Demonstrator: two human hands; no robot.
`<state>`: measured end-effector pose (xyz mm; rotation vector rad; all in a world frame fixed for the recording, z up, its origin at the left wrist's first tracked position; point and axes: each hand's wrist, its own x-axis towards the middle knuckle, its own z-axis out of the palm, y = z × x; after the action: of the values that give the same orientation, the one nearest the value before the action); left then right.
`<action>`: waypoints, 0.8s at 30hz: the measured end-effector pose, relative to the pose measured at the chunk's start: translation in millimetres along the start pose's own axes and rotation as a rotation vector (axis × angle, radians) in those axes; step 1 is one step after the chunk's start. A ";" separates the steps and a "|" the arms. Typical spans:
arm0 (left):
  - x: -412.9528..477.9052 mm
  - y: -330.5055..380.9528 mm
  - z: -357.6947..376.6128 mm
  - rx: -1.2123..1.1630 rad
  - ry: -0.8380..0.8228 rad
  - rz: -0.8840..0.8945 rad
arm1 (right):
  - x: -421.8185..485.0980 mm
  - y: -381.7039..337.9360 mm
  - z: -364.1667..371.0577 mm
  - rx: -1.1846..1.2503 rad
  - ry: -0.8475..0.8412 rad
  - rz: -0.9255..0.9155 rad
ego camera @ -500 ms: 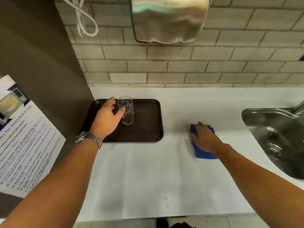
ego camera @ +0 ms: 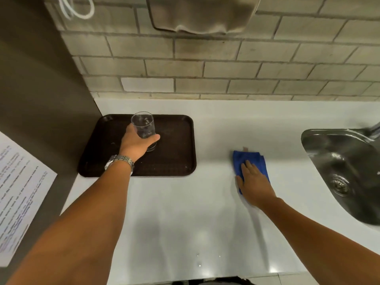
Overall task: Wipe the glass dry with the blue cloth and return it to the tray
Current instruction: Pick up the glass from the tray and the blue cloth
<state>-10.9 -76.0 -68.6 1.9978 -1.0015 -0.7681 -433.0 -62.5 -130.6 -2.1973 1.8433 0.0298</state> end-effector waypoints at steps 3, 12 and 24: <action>2.8 1.1 13.0 0.023 0.071 -0.023 | 5.4 1.9 2.1 0.045 0.057 0.037; -8.8 -3.6 18.3 -0.173 0.137 -0.027 | 18.3 8.1 2.5 0.197 0.170 0.087; -113.8 48.3 35.9 -0.904 -0.205 -0.188 | -15.0 -53.4 -90.4 1.317 0.228 0.094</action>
<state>-115.3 -12.6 -27.9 1.2388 -0.4266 -1.2683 -398.4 -59.8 -30.5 -1.1722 1.3354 -1.0984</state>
